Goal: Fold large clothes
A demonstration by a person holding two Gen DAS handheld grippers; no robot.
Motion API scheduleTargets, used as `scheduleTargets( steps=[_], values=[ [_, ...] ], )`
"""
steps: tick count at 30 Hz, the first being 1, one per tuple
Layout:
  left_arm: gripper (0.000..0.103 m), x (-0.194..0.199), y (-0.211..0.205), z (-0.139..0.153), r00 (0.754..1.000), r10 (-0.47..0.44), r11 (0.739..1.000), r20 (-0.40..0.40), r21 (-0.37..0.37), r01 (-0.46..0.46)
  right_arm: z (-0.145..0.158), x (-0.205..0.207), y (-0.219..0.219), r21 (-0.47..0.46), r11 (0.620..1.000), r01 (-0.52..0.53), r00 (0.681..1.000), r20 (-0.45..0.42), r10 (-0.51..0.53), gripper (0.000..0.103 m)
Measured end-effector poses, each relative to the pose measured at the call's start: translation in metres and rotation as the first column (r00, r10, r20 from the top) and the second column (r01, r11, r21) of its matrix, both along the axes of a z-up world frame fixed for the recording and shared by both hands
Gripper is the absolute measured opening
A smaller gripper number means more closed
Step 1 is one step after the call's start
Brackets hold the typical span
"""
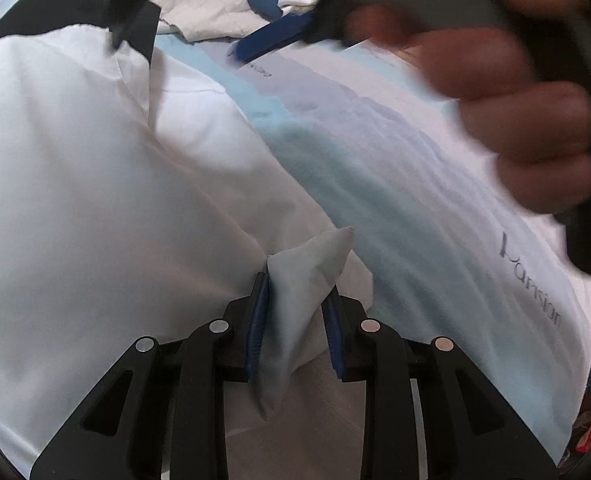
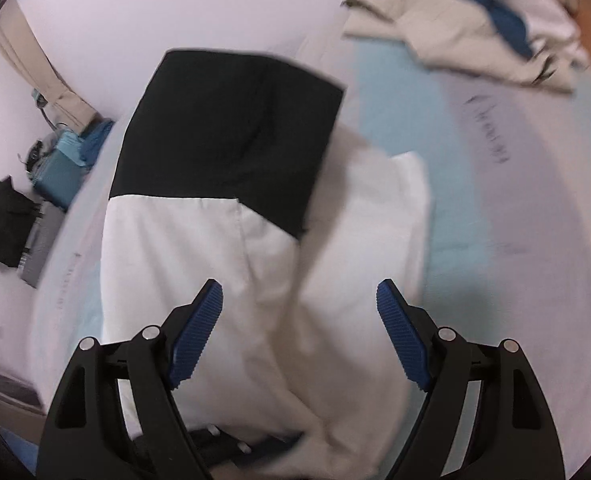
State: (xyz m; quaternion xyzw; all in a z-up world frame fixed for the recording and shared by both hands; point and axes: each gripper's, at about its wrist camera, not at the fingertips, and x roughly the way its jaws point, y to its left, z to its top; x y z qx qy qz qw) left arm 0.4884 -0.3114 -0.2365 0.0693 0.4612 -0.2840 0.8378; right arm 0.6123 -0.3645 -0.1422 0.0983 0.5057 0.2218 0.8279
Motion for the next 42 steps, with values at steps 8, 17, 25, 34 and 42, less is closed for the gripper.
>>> scheduleTargets(
  steps=[8,17,25,34,42],
  values=[
    [0.073,-0.039,0.043,0.067,0.999,0.001,0.999,0.044,-0.033,0.000,-0.045,0.007,0.022,0.014,0.999,-0.052,0.989,-0.141,0.054,0.078],
    [0.086,0.040,0.167,0.113,0.975,0.203,0.979,0.095,-0.022,-0.202,-0.038,0.008,0.025,-0.023,0.997,-0.071,0.989,-0.128,0.067,0.078],
    [0.086,0.155,0.217,0.076,0.978,0.147,0.952,-0.150,-0.246,-0.181,-0.009,0.009,0.052,0.029,0.991,-0.130,0.991,-0.031,0.130,0.078],
    [0.088,0.176,0.211,0.056,0.965,0.136,0.951,-0.225,-0.244,-0.191,-0.029,0.054,0.042,0.254,0.967,-0.020,0.986,-0.156,0.061,0.046],
    [0.086,0.170,0.191,0.100,0.984,0.130,0.971,-0.122,-0.184,-0.151,0.017,0.040,0.033,0.170,0.983,-0.063,0.994,-0.077,0.077,0.010]
  ],
)
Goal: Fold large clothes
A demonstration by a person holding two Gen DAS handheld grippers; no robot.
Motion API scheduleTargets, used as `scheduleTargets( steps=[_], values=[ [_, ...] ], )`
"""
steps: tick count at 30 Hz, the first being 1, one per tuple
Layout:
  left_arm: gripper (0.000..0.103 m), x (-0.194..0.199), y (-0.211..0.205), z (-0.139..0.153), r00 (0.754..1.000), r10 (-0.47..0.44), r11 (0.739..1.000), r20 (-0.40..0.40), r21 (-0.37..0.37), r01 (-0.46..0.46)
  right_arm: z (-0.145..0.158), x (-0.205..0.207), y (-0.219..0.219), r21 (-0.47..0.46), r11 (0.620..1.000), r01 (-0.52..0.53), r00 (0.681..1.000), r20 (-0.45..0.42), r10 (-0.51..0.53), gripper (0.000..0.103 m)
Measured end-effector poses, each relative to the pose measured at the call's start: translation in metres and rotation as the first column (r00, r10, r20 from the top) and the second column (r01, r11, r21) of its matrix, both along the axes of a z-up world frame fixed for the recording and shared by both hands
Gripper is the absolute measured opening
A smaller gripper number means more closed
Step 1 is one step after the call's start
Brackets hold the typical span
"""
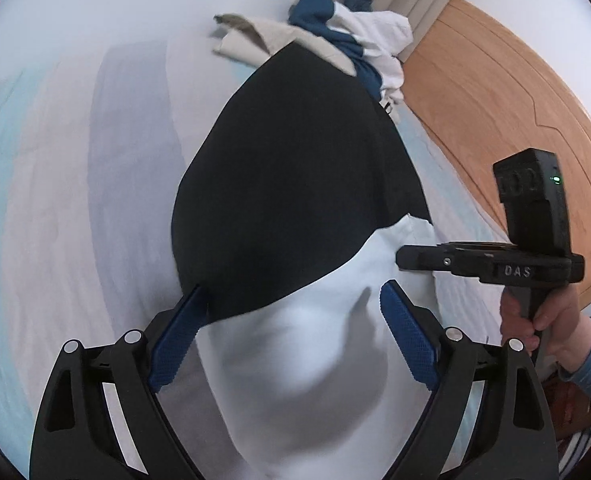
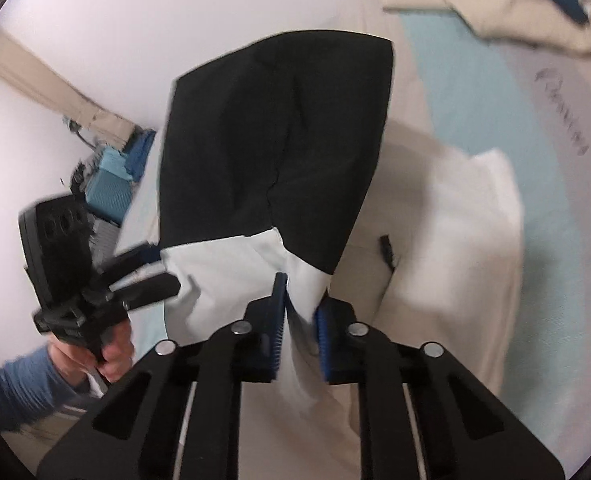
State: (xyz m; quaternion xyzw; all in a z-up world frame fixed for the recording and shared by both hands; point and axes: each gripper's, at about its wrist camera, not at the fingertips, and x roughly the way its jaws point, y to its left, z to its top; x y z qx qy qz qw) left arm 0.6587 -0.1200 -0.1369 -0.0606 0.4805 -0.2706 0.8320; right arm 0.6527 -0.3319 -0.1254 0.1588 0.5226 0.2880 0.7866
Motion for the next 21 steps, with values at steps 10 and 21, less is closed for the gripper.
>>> scheduleTargets(
  steps=[10,21],
  values=[
    [0.086,0.012,-0.040,0.009,0.999,0.004,0.994,0.039,0.105,-0.008,0.031,-0.032,-0.020,-0.261,0.964,0.042,0.996,0.084,-0.021,0.007],
    [0.091,0.037,-0.076,-0.050,1.000,-0.001,0.978,-0.002,0.208,0.001,-0.058,-0.009,-0.024,-0.368,0.928,0.063,0.997,-0.016,-0.074,0.006]
  ],
)
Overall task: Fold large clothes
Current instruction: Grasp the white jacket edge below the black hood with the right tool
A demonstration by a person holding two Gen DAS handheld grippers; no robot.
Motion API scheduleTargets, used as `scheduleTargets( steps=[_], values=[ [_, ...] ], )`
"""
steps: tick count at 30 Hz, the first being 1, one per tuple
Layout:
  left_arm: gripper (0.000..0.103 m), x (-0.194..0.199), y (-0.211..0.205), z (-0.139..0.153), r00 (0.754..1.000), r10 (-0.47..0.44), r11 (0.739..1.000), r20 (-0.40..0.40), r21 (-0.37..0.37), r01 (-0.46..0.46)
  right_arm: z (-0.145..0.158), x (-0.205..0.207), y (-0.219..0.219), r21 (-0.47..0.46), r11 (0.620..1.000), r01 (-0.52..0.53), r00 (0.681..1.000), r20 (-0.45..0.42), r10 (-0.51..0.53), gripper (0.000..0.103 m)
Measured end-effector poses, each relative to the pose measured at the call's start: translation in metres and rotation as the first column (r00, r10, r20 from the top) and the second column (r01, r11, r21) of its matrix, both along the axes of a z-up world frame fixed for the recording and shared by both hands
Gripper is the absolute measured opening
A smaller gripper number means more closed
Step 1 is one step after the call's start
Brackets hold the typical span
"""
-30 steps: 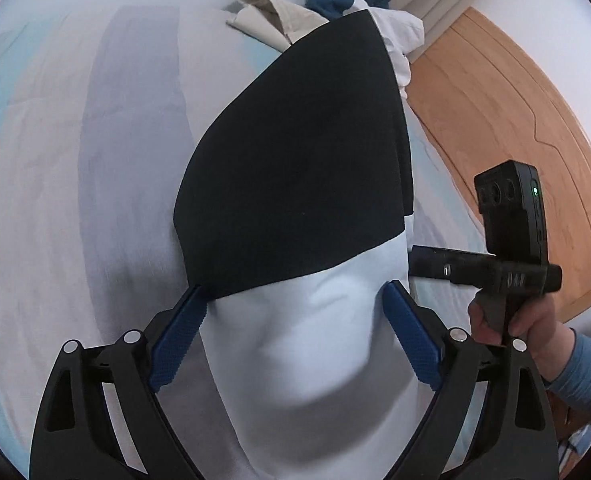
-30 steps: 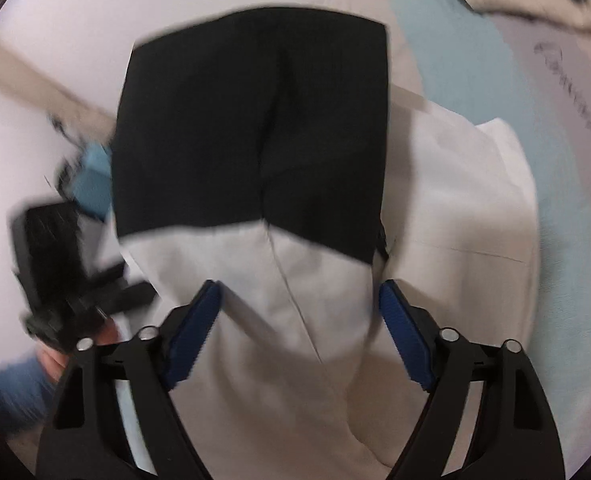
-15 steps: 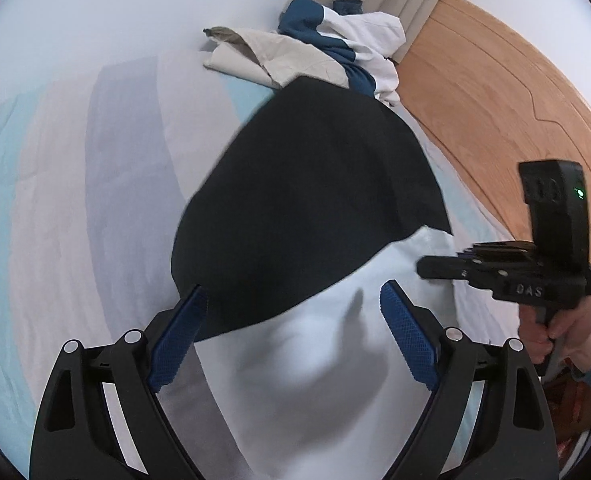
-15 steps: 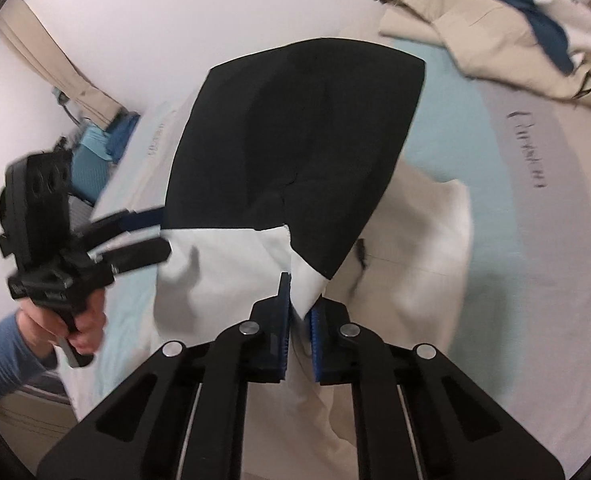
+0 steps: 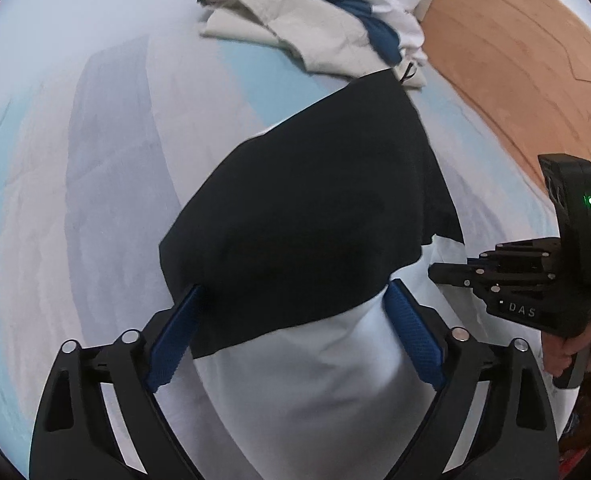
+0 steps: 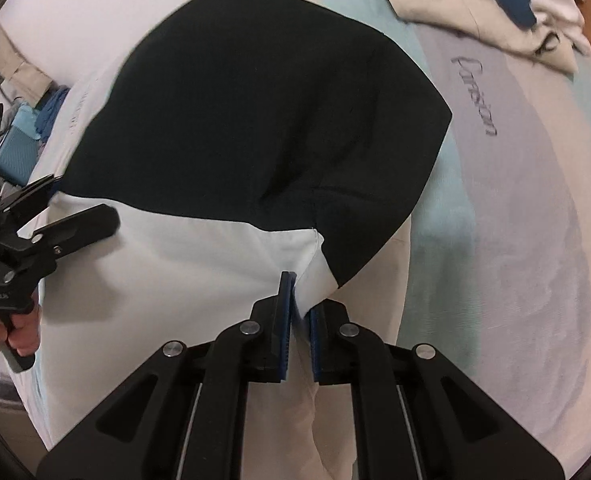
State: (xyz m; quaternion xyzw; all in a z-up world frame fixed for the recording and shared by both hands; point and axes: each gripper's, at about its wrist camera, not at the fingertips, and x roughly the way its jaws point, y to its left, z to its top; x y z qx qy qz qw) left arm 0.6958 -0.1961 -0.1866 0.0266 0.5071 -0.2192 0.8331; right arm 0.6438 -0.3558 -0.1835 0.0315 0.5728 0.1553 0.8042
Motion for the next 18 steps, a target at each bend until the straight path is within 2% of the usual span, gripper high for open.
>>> scheduleTargets(
  steps=[9,18],
  values=[
    [0.098,0.011,-0.006,-0.039,1.000,0.012,0.998,-0.023,0.055,-0.010,-0.031,0.002,-0.002,-0.015,1.000,0.018,0.999,-0.041,-0.019,0.006],
    [0.098,0.012,-0.012,-0.050,1.000,0.013,0.997,-0.017,0.078,-0.012,-0.045,0.011,0.002,-0.002,0.999,0.042,0.997,-0.060,-0.042,0.007]
  ],
)
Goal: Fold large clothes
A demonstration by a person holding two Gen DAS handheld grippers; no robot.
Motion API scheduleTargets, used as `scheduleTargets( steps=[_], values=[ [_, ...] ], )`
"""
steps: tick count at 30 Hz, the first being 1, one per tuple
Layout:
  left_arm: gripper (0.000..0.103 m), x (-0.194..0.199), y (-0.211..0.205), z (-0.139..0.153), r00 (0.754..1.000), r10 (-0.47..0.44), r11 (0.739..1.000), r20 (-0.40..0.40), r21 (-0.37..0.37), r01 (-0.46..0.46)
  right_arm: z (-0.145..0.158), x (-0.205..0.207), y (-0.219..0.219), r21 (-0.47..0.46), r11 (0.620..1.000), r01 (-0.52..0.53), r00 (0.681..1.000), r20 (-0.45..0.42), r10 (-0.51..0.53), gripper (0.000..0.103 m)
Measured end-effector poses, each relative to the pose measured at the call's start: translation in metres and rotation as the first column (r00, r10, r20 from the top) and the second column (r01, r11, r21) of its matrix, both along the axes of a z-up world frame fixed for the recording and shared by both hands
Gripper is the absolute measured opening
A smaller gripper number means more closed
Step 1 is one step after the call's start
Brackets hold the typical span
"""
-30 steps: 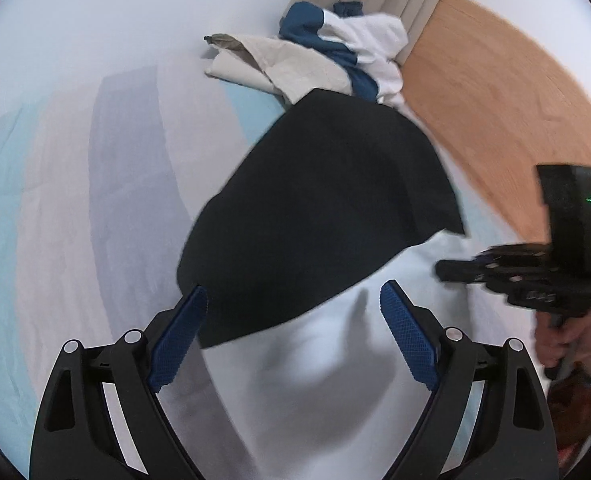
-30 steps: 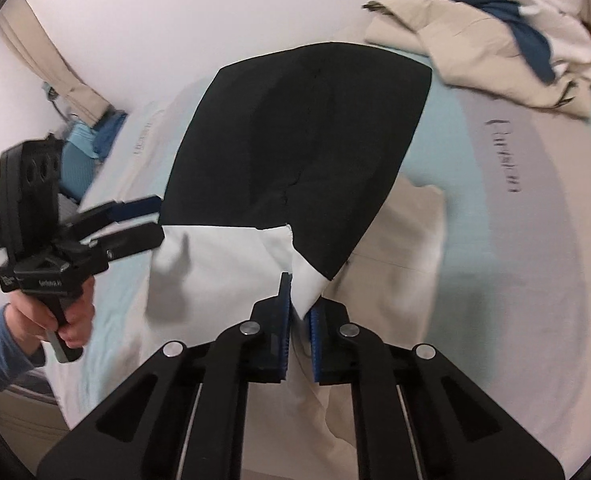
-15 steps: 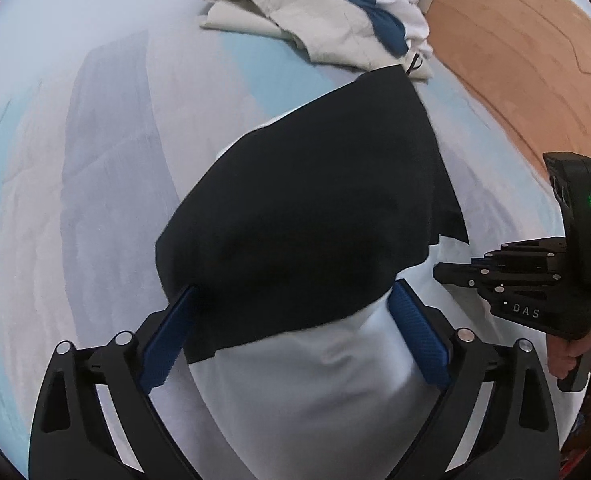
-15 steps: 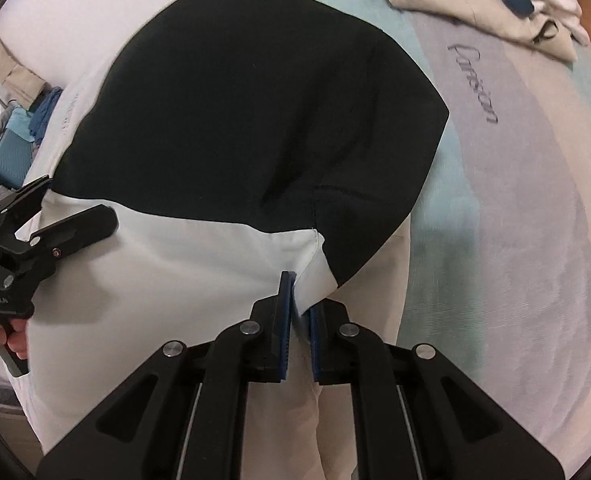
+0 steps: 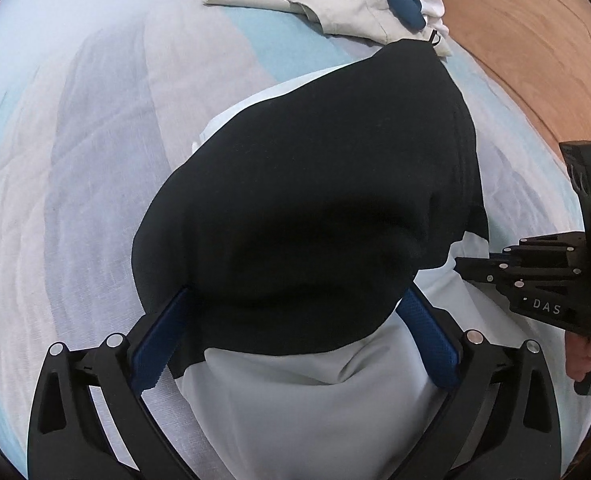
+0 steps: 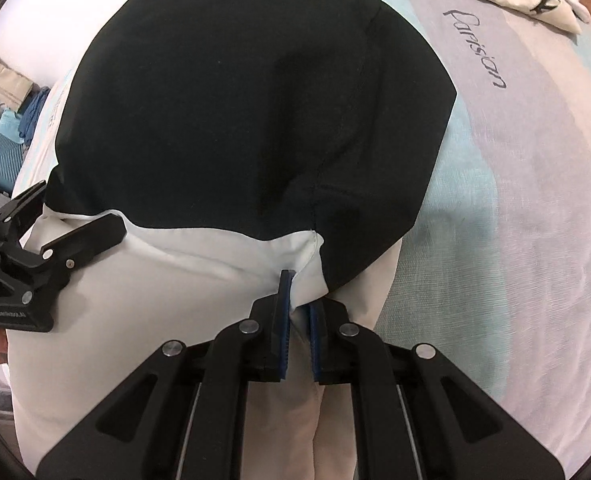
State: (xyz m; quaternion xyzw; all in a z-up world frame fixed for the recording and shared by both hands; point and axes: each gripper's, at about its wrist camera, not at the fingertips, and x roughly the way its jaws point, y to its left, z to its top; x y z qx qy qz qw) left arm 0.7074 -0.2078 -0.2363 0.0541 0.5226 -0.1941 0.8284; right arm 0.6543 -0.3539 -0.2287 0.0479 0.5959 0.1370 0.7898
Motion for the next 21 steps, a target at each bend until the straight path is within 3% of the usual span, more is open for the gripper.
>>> scheduleTargets(
  steps=[2,5,11,14,17,21],
  values=[
    [0.097,-0.003,0.001,0.012,1.000,-0.002,1.000,0.004,-0.005,0.002,0.007,-0.001,-0.001,-0.004,1.000,0.006,1.000,0.008,-0.006,0.009],
    [0.086,-0.018,0.005,0.036,0.999,-0.027,0.999,0.024,-0.025,0.027,0.025,-0.010,0.002,-0.028,1.000,0.001,0.999,0.046,0.000,0.015],
    [0.085,-0.068,0.011,0.063,0.996,-0.060,0.997,0.061,-0.039,0.062,0.044,-0.022,0.002,-0.059,0.998,0.016,0.997,0.070,-0.012,0.015],
    [0.085,-0.091,0.013,0.070,0.995,-0.062,0.997,0.084,-0.033,0.065,0.056,-0.032,0.003,-0.067,0.997,0.032,0.996,0.090,-0.026,0.016],
    [0.085,-0.111,0.017,0.070,0.993,-0.064,0.998,0.098,-0.018,0.066,0.064,-0.047,-0.003,-0.065,0.997,0.034,0.993,0.114,-0.026,0.031],
    [0.087,-0.118,0.024,0.062,0.997,-0.025,0.999,0.078,-0.035,0.028,0.076,-0.076,-0.005,-0.079,0.996,0.033,0.989,0.149,-0.021,0.036]
  ],
)
